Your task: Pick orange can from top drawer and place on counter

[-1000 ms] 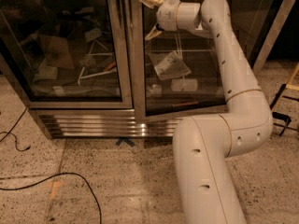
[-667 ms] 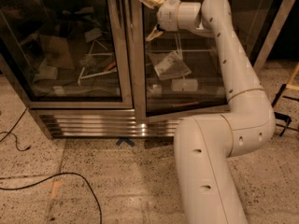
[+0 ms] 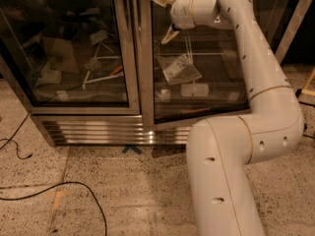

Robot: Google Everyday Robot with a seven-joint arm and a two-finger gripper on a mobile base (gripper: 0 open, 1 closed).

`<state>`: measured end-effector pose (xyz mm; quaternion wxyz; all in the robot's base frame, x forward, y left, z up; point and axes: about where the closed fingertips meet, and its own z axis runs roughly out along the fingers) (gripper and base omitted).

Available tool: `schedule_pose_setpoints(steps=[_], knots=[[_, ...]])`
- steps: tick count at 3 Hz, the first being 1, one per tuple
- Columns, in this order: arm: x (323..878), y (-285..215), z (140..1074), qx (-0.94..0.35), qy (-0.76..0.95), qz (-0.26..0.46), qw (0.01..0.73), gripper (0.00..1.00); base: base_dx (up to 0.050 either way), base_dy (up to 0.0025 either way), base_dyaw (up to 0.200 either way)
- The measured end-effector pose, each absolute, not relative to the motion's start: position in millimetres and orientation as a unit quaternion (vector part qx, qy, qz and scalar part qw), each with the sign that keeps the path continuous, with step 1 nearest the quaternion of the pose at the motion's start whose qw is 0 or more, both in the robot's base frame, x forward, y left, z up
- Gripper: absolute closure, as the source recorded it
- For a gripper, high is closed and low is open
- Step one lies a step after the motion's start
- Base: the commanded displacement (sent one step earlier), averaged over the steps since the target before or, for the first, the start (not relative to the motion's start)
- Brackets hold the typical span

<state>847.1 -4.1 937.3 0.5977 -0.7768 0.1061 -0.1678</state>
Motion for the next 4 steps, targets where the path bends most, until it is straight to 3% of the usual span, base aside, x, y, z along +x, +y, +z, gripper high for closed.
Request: schedule_pose_setpoints(steps=[3,4], knots=[[847.7,-2.5,932.1,-0.777,0.106,-0.168,0.597,0.00,0.000,0.00000,0.000],[851.2,0.7,928.9,-0.773,0.105,-0.169,0.602,0.24,0.000,0.00000,0.000]])
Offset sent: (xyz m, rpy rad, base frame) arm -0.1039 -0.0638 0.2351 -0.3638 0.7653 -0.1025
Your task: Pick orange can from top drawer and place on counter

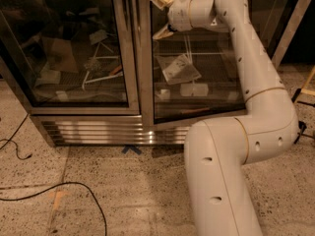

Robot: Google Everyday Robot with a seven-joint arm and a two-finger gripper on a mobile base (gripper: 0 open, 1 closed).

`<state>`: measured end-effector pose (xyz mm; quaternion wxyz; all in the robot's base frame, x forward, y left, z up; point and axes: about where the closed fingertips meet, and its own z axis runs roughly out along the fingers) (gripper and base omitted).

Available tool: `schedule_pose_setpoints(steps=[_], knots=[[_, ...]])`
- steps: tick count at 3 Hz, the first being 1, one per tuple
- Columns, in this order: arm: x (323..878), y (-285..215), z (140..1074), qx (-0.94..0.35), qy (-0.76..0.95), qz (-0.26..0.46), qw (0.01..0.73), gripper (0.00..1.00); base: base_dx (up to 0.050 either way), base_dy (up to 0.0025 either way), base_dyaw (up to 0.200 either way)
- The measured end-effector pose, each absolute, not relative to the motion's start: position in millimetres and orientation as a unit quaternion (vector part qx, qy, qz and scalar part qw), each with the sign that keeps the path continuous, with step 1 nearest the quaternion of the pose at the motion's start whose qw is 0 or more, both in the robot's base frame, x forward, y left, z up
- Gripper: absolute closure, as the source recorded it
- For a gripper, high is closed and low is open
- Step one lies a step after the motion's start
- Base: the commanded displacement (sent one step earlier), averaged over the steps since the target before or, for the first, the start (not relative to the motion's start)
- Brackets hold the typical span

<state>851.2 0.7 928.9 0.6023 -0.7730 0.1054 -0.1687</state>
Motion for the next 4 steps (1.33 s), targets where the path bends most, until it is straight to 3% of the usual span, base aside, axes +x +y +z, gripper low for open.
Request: schedule_pose_setpoints(steps=[2,4], knots=[[857.9,1.3,926.6,-0.768,0.105,-0.170,0.608,0.00,0.000,0.00000,0.000],[850.9,10.3,920.1,-0.761,0.120,-0.134,0.624,0.00,0.000,0.00000,0.000]])
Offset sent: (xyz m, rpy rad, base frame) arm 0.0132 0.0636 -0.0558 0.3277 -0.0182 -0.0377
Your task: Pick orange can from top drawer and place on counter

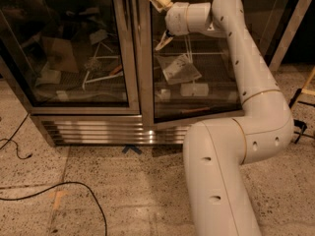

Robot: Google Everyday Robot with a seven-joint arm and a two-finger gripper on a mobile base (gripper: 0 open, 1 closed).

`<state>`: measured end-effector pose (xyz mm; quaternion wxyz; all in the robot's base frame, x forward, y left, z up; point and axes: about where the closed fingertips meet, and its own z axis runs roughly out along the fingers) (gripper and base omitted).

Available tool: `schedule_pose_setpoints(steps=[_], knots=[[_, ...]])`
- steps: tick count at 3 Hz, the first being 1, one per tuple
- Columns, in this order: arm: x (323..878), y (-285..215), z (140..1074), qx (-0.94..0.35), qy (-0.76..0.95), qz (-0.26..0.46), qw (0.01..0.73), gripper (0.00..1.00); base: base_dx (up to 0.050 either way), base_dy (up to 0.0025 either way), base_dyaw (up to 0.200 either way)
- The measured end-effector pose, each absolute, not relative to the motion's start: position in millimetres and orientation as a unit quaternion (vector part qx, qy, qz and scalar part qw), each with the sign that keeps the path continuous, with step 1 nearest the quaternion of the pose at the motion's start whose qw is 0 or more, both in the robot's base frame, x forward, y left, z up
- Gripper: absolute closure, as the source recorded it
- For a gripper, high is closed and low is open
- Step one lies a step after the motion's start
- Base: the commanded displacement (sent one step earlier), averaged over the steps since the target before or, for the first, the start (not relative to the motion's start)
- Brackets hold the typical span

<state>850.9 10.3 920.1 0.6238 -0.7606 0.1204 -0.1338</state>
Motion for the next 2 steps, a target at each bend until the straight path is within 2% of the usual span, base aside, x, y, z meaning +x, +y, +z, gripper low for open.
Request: schedule_pose_setpoints(steps=[2], knots=[[852.6,10.7,916.1,-0.760,0.123,-0.127,0.625,0.00,0.000,0.00000,0.000]])
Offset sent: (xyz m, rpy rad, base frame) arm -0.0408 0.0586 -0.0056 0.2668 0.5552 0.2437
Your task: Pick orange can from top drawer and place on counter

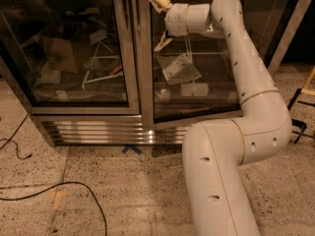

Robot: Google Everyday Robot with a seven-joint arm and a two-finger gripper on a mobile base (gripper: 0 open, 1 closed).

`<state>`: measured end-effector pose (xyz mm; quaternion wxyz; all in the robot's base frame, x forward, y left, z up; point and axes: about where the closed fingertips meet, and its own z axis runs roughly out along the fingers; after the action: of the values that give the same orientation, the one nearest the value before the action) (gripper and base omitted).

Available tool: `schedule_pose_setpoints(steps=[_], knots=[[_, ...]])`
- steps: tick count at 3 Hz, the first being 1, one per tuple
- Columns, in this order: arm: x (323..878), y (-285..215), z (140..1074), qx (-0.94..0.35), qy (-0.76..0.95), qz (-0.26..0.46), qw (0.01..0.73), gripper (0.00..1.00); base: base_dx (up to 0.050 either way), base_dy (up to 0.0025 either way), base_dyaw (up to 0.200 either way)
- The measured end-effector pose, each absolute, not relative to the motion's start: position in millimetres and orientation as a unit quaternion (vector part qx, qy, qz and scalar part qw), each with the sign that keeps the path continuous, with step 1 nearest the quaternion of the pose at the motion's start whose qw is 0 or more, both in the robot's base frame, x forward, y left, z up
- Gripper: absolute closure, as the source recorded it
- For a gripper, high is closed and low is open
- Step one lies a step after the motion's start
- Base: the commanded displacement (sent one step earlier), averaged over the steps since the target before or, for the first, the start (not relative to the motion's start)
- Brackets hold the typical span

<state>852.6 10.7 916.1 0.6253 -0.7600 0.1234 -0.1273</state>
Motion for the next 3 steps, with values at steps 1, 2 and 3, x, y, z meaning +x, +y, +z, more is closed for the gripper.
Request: schedule_pose_setpoints(steps=[1,2,3], knots=[[851.5,11.4,915.0,-0.760,0.123,-0.127,0.625,0.00,0.000,0.00000,0.000],[850.8,11.9,913.4,-0.760,0.124,-0.127,0.625,0.00,0.000,0.00000,0.000],[854.8,13.4,907.4,-0.754,0.163,-0.099,0.629,0.00,0.000,0.00000,0.000]])
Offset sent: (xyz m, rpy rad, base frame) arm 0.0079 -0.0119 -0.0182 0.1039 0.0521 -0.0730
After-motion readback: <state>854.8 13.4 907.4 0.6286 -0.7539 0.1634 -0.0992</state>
